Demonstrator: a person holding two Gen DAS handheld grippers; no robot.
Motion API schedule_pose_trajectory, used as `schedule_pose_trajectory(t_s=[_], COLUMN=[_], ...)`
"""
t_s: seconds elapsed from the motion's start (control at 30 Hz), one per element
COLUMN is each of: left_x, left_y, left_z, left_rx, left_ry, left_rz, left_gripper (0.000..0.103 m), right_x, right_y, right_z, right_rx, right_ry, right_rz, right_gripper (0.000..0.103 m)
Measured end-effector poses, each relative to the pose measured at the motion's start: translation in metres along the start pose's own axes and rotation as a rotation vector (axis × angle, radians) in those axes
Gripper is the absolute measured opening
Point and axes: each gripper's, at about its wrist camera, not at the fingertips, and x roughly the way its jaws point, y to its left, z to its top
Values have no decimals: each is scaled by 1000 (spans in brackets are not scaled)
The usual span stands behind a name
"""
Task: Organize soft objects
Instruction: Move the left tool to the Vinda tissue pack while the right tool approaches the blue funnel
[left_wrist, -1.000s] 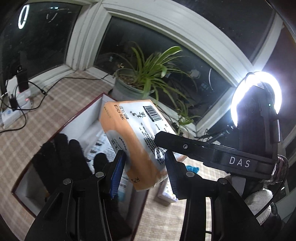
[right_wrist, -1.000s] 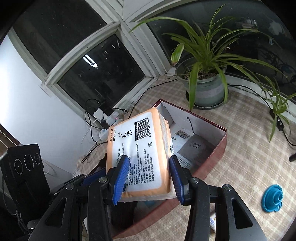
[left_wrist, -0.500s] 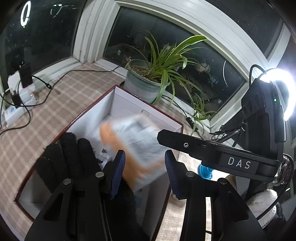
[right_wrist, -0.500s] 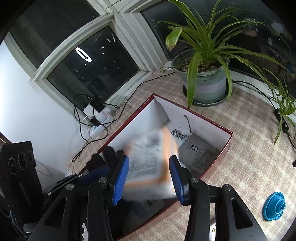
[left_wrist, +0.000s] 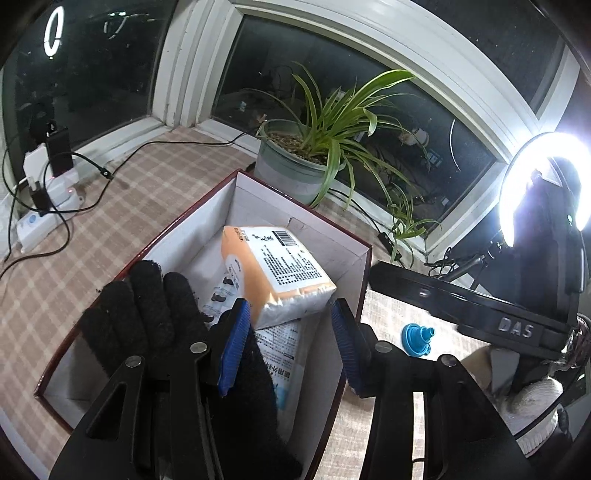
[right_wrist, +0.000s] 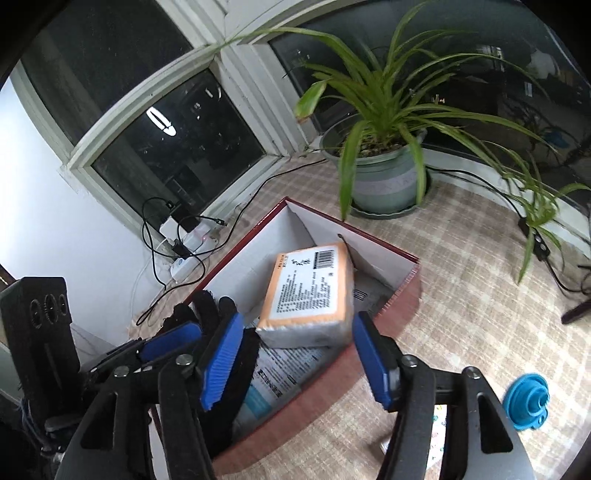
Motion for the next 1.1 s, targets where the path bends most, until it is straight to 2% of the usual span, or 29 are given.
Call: schedule_pose_trajectory(t_s=[0.07, 0.23, 0.63, 0.9, 1.1], left_x=[-1, -8, -26, -36, -39], left_y=[-1, -7, -39, -70, -90], left_z=[-1, -4, -23, -40, -52], left_rx=[-5, 5, 86, 175, 221], left_ry=[0, -8, -25, -28, -25], left_rz=[2, -6, -10, 1, -9], left_gripper=[55, 59, 60, 64, 64], right_x=[-8, -34, -92, -115, -128], right_y=[-6, -25, -76, -88, -96], right_z=[-5, -23, -82, -111, -125], right_rx=[22, 45, 81, 63, 67], right_ry=[-14, -47, -90, -82, -101], right_rz=[4, -26, -197, -293, -324], right_gripper=[66, 66, 67, 67, 67])
